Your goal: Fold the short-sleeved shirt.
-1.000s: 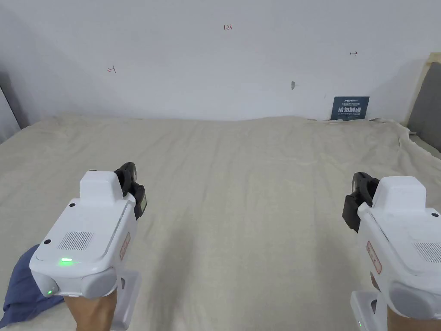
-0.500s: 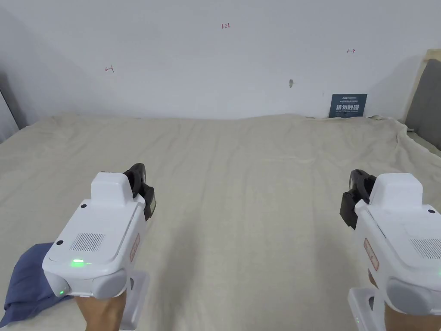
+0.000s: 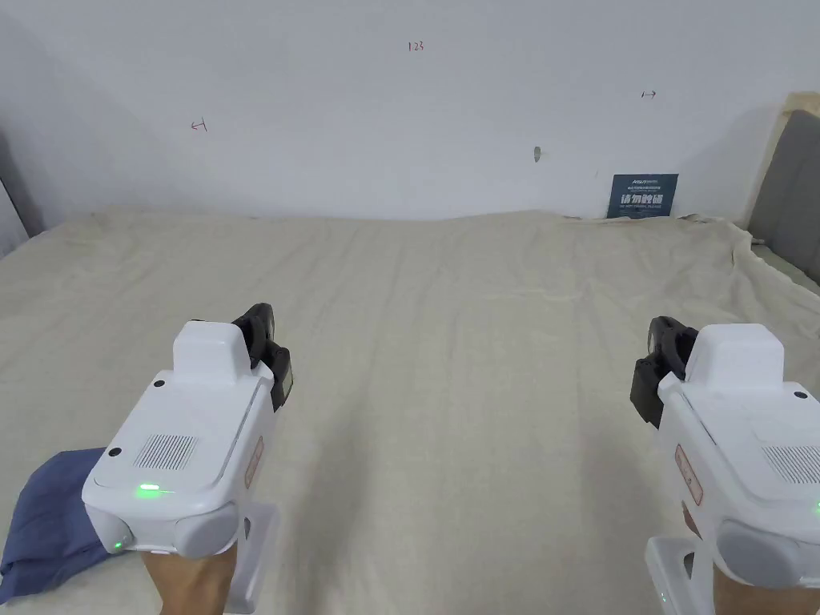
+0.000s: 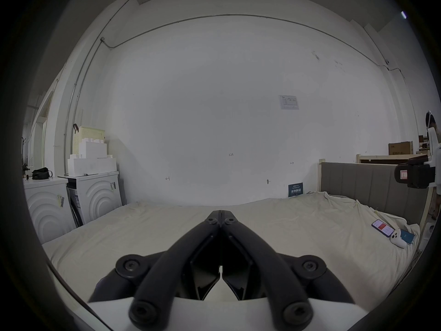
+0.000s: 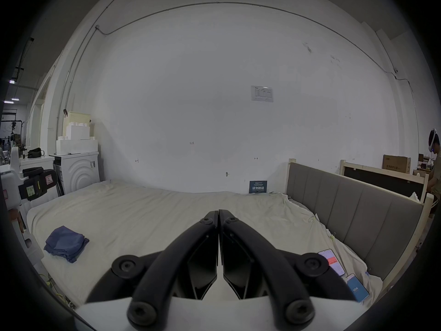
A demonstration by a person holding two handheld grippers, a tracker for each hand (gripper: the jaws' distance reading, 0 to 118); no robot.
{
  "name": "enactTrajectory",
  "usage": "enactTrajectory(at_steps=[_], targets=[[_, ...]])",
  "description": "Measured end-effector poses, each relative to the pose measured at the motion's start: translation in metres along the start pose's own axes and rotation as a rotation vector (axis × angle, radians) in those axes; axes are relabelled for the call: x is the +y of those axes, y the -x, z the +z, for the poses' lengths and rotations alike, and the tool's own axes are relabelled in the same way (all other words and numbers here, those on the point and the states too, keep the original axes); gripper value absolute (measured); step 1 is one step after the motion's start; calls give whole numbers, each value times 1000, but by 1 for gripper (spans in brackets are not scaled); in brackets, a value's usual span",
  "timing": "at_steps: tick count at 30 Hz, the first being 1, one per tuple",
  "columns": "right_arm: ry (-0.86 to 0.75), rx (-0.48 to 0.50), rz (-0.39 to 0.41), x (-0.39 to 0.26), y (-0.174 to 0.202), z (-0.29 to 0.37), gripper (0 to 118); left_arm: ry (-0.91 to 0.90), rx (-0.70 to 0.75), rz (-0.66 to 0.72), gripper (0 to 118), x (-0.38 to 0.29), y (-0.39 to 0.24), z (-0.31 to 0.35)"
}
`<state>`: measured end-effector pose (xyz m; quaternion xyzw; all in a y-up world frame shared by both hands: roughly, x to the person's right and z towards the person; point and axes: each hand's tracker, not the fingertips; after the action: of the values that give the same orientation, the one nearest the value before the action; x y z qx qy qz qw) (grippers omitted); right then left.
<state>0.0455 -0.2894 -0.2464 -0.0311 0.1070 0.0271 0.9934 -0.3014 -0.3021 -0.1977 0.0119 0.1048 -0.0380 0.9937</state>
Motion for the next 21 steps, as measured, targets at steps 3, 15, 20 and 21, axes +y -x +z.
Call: enactTrajectory(at_steps=[3,15,20,21], targets=[[1,-3,1,0,1,1,0,0,-4,-6,0,0,-1,0],[2,-3,2,0,1,2,0,3,-10,-12,0,-1,-5,1],[4,-7,-4,1,4,4,0,4,-8,-9,0,-3,-4,1],[4,-7,-3,2,4,4,0,4,-8,-9,0,-3,-4,1]])
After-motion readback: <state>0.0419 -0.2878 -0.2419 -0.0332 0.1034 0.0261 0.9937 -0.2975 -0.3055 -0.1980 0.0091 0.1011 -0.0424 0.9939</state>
